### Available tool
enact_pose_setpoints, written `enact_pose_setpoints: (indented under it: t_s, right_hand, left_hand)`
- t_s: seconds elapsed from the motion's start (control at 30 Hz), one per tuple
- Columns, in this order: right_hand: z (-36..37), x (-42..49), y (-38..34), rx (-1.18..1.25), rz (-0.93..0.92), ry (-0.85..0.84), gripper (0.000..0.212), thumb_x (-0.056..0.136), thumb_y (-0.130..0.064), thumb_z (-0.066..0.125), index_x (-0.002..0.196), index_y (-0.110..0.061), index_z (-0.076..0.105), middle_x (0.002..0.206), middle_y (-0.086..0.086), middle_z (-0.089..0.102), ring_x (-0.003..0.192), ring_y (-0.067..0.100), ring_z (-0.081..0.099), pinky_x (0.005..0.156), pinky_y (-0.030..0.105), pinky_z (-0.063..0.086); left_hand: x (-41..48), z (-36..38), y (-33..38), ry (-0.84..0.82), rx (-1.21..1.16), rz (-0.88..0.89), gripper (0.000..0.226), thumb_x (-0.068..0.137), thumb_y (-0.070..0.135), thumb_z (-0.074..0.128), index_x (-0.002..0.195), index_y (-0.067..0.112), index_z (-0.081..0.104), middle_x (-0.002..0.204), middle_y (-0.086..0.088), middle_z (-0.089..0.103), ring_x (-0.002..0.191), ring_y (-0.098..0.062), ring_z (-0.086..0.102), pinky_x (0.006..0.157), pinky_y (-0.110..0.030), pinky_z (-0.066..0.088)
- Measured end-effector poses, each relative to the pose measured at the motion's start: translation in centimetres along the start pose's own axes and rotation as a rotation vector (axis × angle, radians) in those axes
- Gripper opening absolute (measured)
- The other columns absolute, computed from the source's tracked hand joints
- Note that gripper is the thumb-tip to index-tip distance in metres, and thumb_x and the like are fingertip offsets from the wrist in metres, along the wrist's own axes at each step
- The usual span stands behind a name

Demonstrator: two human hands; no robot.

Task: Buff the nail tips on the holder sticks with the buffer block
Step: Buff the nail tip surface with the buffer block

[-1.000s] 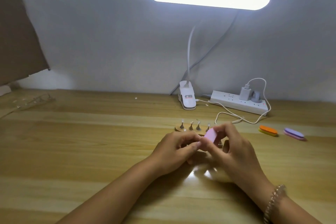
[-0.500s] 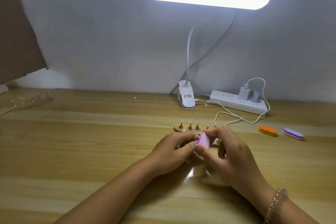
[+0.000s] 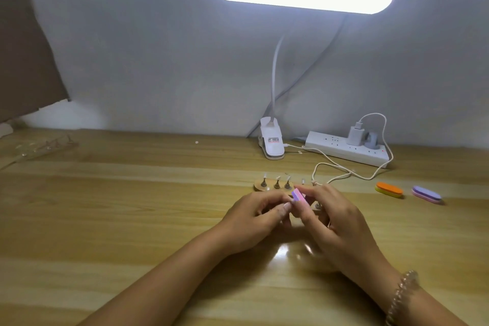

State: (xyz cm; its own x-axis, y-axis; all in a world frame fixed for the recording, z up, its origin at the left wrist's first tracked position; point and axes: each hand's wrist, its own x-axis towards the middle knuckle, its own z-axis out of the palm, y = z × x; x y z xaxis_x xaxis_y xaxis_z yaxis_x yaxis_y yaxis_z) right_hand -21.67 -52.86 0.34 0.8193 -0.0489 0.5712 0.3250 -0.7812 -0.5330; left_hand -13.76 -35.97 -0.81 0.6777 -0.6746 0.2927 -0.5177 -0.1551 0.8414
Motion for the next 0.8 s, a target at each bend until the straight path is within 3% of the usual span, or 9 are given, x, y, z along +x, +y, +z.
enact_pose_setpoints:
  t_s: [0.1,0.23,0.33,0.4,0.5,0.6,0.73,0.8]
  right_hand:
    - [-0.04,-0.27,-0.36,-0.001,-0.018,-0.029,0.034,0.094,-0.04,0.045,0.118,-0.028,0.067,0.095,-0.015,0.058,0.072,0.01,0.06,0.07,0.037,0.05]
    - [-0.17,-0.32,-0.62,-0.016,-0.022,-0.074,0.04,0.097,-0.044,0.039,0.131,-0.033,0.059,0.1,-0.016,0.052,0.073,0.009,0.06,0.07,0.036,0.05]
    - [-0.26,-0.48,-0.8,-0.074,-0.045,-0.094,0.046,0.094,-0.037,0.042,0.138,-0.033,0.053,0.102,-0.015,0.05,0.071,0.008,0.056,0.065,0.036,0.05]
    - [-0.27,-0.52,-0.9,-0.063,-0.062,-0.071,0.041,0.092,-0.029,0.058,0.133,-0.029,0.057,0.1,-0.014,0.054,0.061,0.01,0.055,0.06,0.037,0.05]
    - [-0.17,-0.29,-0.74,-0.004,-0.034,-0.013,0.034,0.084,-0.02,0.073,0.115,-0.025,0.062,0.093,-0.013,0.061,0.054,0.015,0.052,0.06,0.04,0.051]
    - [-0.24,-0.02,-0.27,0.043,0.032,0.022,0.03,0.08,-0.021,0.075,0.106,-0.024,0.061,0.089,-0.013,0.063,0.054,0.018,0.05,0.06,0.04,0.051]
    - [-0.16,-0.71,-0.99,0.018,-0.071,-0.044,0.029,0.074,-0.037,0.07,0.098,-0.027,0.057,0.081,-0.015,0.059,0.053,0.013,0.049,0.049,0.03,0.045]
    - [-0.2,-0.41,-0.73,0.059,-0.017,-0.041,0.029,0.074,-0.039,0.072,0.095,-0.026,0.057,0.081,-0.012,0.06,0.055,0.012,0.05,0.051,0.032,0.044]
  left_hand:
    - [-0.03,0.01,0.06,-0.004,0.012,0.003,0.02,0.097,0.032,0.049,0.096,0.038,0.068,0.077,0.015,0.065,0.072,-0.001,0.058,0.061,-0.016,0.042]
    - [0.11,0.01,-0.05,0.016,0.022,-0.013,0.023,0.098,0.031,0.048,0.103,0.024,0.07,0.073,0.015,0.061,0.068,0.001,0.055,0.06,-0.018,0.041]
    - [0.04,-0.01,0.09,0.046,0.028,0.002,0.023,0.102,0.02,0.049,0.097,0.033,0.067,0.07,0.02,0.059,0.062,0.005,0.051,0.058,-0.016,0.039]
    - [-0.06,-0.12,0.27,0.06,0.036,-0.002,0.023,0.103,0.015,0.049,0.101,0.028,0.068,0.067,0.023,0.057,0.059,0.006,0.05,0.057,-0.011,0.037]
    - [-0.17,-0.19,0.52,0.04,0.073,-0.002,0.02,0.099,0.024,0.049,0.102,0.024,0.069,0.066,0.023,0.055,0.062,0.004,0.049,0.061,-0.018,0.038]
    - [-0.26,-0.11,0.83,-0.01,0.138,-0.025,0.02,0.093,0.036,0.047,0.092,0.034,0.067,0.069,0.024,0.057,0.07,-0.005,0.051,0.071,-0.035,0.043]
    - [-0.27,-0.26,0.83,0.006,0.099,-0.036,0.028,0.093,0.029,0.047,0.1,0.013,0.069,0.085,0.008,0.067,0.082,-0.02,0.058,0.083,-0.047,0.048]
    - [-0.27,-0.26,0.84,-0.001,0.102,-0.043,0.03,0.092,0.03,0.047,0.102,0.013,0.07,0.084,0.008,0.065,0.08,-0.017,0.057,0.082,-0.047,0.048]
